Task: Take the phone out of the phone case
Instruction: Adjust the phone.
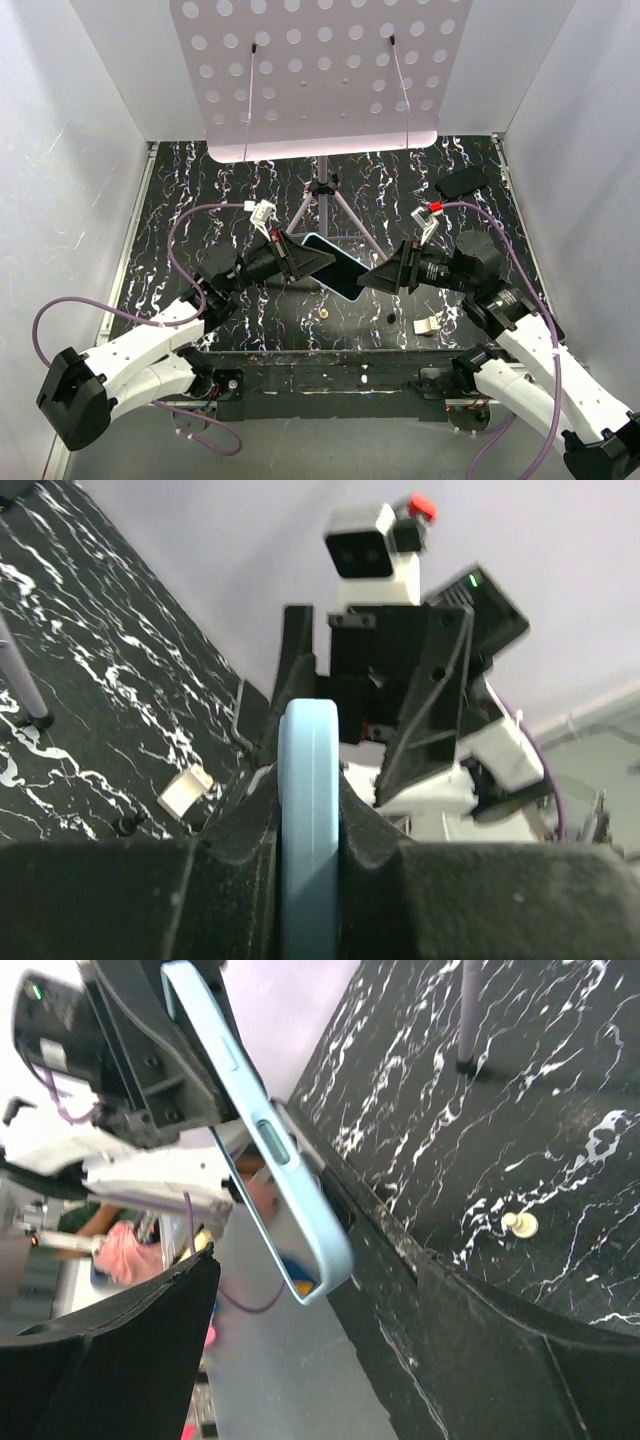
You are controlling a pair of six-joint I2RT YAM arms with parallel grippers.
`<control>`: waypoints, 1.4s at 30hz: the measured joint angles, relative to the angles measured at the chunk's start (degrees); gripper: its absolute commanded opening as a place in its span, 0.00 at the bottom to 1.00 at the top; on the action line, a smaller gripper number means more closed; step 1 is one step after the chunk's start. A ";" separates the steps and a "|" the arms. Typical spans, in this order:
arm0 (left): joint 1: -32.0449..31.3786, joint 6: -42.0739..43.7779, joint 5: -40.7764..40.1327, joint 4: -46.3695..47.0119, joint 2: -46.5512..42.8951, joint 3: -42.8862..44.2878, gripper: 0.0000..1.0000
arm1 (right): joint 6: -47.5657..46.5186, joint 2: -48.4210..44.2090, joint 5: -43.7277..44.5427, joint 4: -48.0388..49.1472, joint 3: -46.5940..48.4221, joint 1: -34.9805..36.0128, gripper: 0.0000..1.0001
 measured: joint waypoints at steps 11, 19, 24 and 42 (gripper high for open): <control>4.66 5.14 28.59 -8.55 11.21 12.79 0.00 | -10.21 9.86 -16.90 -4.04 4.68 1.11 0.35; 5.60 0.79 30.51 -7.50 12.48 12.04 0.34 | -0.15 8.28 -15.87 15.89 -4.20 4.33 0.01; 5.84 -6.86 22.86 1.40 11.41 4.04 0.33 | 10.03 6.95 -9.18 23.23 -10.19 4.68 0.01; 6.75 -22.82 19.10 25.14 21.31 2.10 0.00 | 14.43 9.79 -1.75 27.36 -7.96 6.58 0.37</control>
